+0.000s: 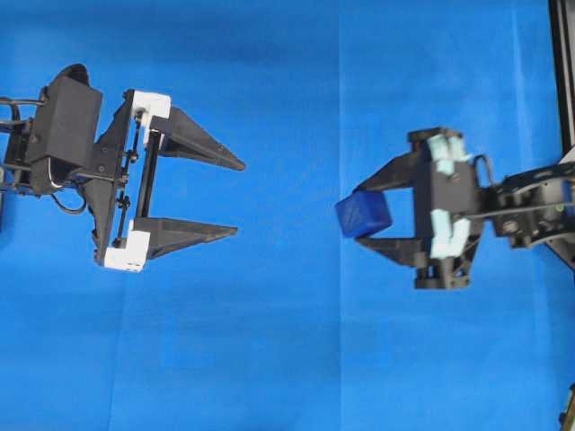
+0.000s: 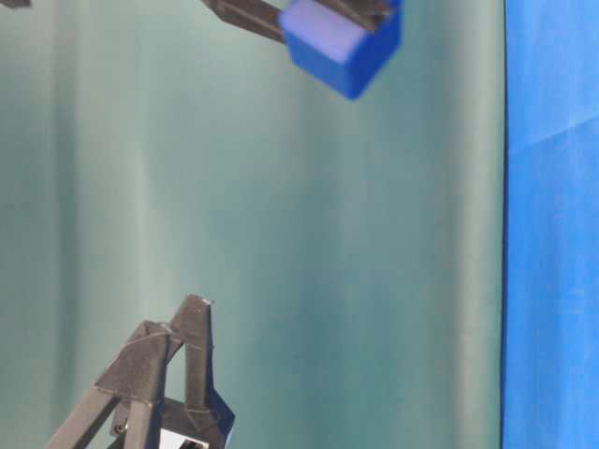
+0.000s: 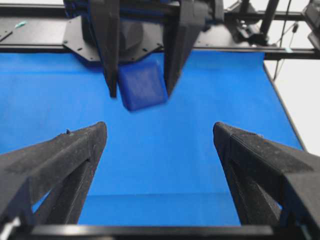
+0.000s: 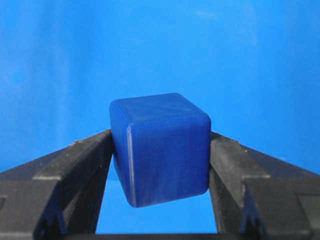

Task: Handover the blue block to the right arm after grasping it with the left arm, then place it in the designated position.
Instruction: 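Lower the cube with the right gripper onto the table and release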

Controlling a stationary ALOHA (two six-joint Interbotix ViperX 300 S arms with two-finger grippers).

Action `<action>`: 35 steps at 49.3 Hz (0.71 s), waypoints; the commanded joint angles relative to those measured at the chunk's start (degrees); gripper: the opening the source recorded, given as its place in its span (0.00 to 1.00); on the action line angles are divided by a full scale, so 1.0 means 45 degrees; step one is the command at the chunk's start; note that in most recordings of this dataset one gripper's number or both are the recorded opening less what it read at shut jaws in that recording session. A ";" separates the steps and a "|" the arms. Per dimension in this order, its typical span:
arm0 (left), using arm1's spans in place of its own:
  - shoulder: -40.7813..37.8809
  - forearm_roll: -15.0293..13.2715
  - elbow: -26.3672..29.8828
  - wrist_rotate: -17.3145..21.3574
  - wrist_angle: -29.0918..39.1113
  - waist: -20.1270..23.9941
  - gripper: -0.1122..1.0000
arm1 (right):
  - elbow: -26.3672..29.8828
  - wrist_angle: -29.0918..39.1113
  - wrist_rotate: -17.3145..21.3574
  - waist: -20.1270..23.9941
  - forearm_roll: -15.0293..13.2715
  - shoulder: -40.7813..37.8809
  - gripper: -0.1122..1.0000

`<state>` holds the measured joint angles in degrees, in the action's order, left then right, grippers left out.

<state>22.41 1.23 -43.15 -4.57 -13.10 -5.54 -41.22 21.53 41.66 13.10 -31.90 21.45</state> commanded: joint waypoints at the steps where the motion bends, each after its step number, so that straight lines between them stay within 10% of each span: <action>1: 0.0117 -0.0020 0.0313 0.0020 -0.0137 -0.0020 0.92 | 0.0137 -0.0605 0.0039 -0.0020 -0.0020 -0.0293 0.54; 35: 0.0117 -0.0020 0.0273 0.0020 -0.0137 0.0039 0.92 | 0.0215 -0.4805 0.0059 -0.1289 0.0313 -0.4707 0.54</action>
<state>22.50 1.23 -43.15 -4.57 -13.18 -5.54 -41.22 1.85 41.84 7.82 -31.03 0.88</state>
